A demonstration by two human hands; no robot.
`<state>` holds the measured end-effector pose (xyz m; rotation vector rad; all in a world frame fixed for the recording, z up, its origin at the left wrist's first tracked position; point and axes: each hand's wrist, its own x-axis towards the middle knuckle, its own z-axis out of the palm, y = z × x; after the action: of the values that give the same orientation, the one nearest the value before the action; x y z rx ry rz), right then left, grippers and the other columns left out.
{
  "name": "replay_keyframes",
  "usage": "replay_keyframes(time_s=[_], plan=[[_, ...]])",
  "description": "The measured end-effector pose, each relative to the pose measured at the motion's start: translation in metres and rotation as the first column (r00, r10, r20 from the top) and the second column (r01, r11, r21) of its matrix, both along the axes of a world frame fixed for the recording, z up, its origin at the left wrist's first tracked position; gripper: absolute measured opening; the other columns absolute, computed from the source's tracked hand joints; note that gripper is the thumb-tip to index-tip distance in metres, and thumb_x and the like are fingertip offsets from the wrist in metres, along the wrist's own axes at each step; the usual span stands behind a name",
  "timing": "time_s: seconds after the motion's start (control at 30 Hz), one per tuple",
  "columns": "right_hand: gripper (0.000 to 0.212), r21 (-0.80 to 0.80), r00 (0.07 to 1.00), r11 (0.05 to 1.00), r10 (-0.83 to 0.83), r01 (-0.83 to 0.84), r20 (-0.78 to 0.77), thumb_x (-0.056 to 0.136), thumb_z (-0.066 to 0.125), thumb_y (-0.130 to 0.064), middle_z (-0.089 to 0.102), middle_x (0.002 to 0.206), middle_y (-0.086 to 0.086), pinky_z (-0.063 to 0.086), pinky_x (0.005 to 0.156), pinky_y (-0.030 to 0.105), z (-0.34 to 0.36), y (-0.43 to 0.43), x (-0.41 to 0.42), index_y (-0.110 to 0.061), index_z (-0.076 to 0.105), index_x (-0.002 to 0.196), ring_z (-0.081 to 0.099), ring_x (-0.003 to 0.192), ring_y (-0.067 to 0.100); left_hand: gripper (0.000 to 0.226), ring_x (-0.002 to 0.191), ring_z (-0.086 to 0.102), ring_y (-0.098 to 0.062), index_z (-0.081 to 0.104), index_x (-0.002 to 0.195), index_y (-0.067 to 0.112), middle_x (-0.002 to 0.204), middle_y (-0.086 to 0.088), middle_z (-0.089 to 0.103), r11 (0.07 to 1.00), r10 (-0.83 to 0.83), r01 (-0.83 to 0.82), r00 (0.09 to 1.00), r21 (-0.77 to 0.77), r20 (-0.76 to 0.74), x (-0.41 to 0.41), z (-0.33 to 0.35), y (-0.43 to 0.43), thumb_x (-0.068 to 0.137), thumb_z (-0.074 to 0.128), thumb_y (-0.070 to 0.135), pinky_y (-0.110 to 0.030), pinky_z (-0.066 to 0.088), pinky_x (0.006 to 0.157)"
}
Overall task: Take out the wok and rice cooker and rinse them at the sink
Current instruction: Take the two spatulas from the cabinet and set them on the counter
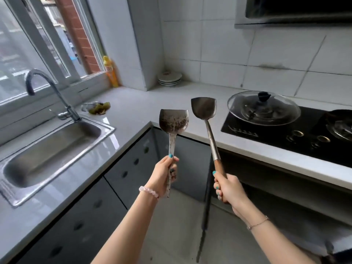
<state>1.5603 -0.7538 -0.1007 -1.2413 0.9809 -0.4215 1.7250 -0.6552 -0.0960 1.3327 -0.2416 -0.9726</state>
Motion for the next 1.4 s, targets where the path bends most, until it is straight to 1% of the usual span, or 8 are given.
replay_keyframes(time_s=[0.27, 0.47, 0.57, 0.77, 0.97, 1.1, 1.27, 1.4], plan=[[0.022, 0.003, 0.999, 0.999, 0.048, -0.048, -0.01, 0.095, 0.052, -0.024, 0.045, 0.053, -0.003, 0.035, 0.038, 0.017, 0.002, 0.018, 0.13, -0.012, 0.051, 0.076, 0.039, 0.037, 0.005, 0.027, 0.04, 0.035, -0.006, 0.053, 0.088, 0.011, 0.047, 0.006, 0.039, 0.999, -0.041, 0.041, 0.999, 0.009, -0.022, 0.109, 0.003, 0.033, 0.102, 0.03, 0.015, -0.017, 0.028, 0.044], [0.024, -0.043, 0.995, 0.997, 0.065, -0.068, -0.075, 0.095, 0.053, -0.025, 0.046, 0.053, -0.001, 0.035, 0.037, 0.018, -0.002, 0.002, 0.168, -0.01, 0.052, 0.076, 0.04, 0.039, 0.007, 0.027, 0.043, 0.039, -0.007, 0.053, 0.093, 0.011, 0.052, 0.004, 0.042, 0.997, -0.072, 0.069, 0.992, -0.032, -0.104, 0.145, -0.003, 0.027, 0.103, 0.029, 0.014, -0.018, 0.031, 0.046], [0.023, -0.037, 0.995, 0.997, 0.059, -0.062, -0.086, 0.094, 0.053, -0.024, 0.046, 0.055, 0.0, 0.034, 0.037, 0.018, -0.007, -0.011, 0.185, -0.011, 0.052, 0.076, 0.039, 0.04, 0.007, 0.026, 0.044, 0.039, -0.007, 0.054, 0.093, 0.011, 0.053, 0.004, 0.042, 0.997, -0.077, 0.076, 0.99, -0.009, -0.114, 0.159, -0.009, 0.016, 0.103, 0.03, 0.014, -0.018, 0.03, 0.048], [0.025, -0.012, 0.995, 1.0, 0.021, -0.022, -0.096, 0.094, 0.053, -0.026, 0.046, 0.054, -0.001, 0.033, 0.036, 0.017, -0.024, -0.053, 0.227, -0.01, 0.052, 0.075, 0.039, 0.039, 0.007, 0.027, 0.046, 0.039, -0.007, 0.055, 0.092, 0.009, 0.057, 0.001, 0.043, 0.993, -0.091, 0.095, 0.994, 0.075, -0.062, 0.207, -0.015, -0.017, 0.103, 0.031, 0.015, -0.018, 0.031, 0.048], [0.028, 0.054, 0.997, 0.998, -0.006, 0.011, -0.079, 0.095, 0.052, -0.028, 0.043, 0.052, -0.001, 0.031, 0.035, 0.018, -0.037, -0.111, 0.261, -0.01, 0.049, 0.074, 0.036, 0.039, 0.007, 0.03, 0.043, 0.044, -0.007, 0.057, 0.093, 0.006, 0.057, -0.002, 0.047, 0.986, -0.11, 0.123, 0.987, 0.11, -0.116, 0.253, -0.022, -0.079, 0.103, 0.03, 0.016, -0.017, 0.036, 0.046], [0.026, 0.036, 0.99, 0.997, -0.065, 0.07, -0.124, 0.094, 0.053, -0.025, 0.044, 0.052, 0.0, 0.032, 0.035, 0.019, -0.041, -0.14, 0.27, -0.01, 0.051, 0.073, 0.037, 0.037, 0.007, 0.029, 0.046, 0.045, -0.007, 0.059, 0.094, 0.007, 0.06, -0.001, 0.049, 0.982, -0.144, 0.16, 0.978, 0.098, -0.147, 0.273, -0.029, -0.123, 0.102, 0.033, 0.015, -0.019, 0.037, 0.05], [0.026, -0.01, 0.974, 0.994, -0.111, 0.112, -0.197, 0.093, 0.054, -0.026, 0.047, 0.053, 0.0, 0.035, 0.037, 0.019, -0.046, -0.16, 0.271, -0.011, 0.052, 0.073, 0.041, 0.038, 0.008, 0.03, 0.045, 0.045, -0.007, 0.062, 0.095, 0.008, 0.056, 0.001, 0.049, 0.97, -0.198, 0.22, 0.962, 0.101, -0.188, 0.294, -0.036, -0.159, 0.102, 0.034, 0.015, -0.02, 0.037, 0.053], [0.026, -0.02, 0.965, 0.99, -0.141, 0.14, -0.223, 0.094, 0.052, -0.026, 0.048, 0.055, 0.002, 0.036, 0.038, 0.019, -0.048, -0.175, 0.284, -0.011, 0.052, 0.073, 0.042, 0.042, 0.011, 0.031, 0.046, 0.042, -0.006, 0.062, 0.095, 0.007, 0.055, 0.001, 0.046, 0.961, -0.239, 0.26, 0.951, 0.094, -0.196, 0.319, -0.038, -0.184, 0.102, 0.033, 0.017, -0.018, 0.037, 0.049]])
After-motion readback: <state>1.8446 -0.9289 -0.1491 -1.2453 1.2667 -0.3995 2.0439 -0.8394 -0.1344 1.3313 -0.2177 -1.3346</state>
